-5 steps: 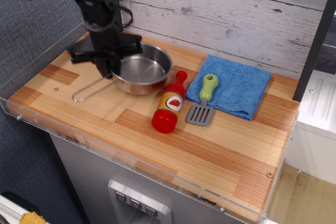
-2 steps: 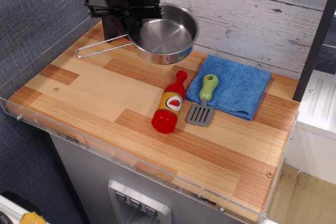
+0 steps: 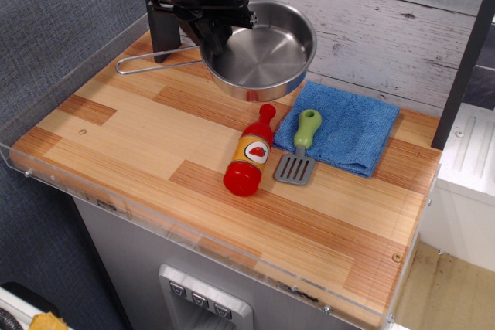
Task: Move the pot to the bottom right of the table
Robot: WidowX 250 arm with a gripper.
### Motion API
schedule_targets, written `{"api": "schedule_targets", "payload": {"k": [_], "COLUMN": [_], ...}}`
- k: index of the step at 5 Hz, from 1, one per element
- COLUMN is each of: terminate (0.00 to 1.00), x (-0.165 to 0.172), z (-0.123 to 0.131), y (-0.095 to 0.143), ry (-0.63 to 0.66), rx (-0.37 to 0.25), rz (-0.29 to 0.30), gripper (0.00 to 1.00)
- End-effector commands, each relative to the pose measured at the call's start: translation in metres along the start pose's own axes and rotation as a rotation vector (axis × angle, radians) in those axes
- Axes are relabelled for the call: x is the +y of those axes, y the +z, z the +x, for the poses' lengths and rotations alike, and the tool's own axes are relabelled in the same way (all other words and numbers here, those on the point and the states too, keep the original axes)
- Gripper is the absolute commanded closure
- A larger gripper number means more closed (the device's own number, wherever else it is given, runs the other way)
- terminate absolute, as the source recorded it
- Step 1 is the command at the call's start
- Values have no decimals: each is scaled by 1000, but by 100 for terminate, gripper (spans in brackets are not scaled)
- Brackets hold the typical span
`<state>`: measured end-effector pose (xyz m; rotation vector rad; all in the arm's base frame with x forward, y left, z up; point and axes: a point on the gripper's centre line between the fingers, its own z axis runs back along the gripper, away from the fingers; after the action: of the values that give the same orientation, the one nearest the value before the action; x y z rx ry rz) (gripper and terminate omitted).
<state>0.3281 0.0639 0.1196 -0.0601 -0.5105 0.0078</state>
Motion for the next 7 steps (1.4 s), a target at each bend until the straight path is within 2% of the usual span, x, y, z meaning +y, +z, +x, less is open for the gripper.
{"api": "schedule_targets", "payload": {"k": [1,3,4,5,7], "terminate": [0,0,0,0,0], "x": [-30,-59,-67,-71,-80], "z": [-26,-69,-87,-86,-68], "y": [25,34,27,9,-28], "ry": [-203,-364,-401,-392,-382], "rx": [-32,-5,26,56,76], "rz": [-83,-158,-161,-154,-135], "gripper": [100,100,100,100,100]}}
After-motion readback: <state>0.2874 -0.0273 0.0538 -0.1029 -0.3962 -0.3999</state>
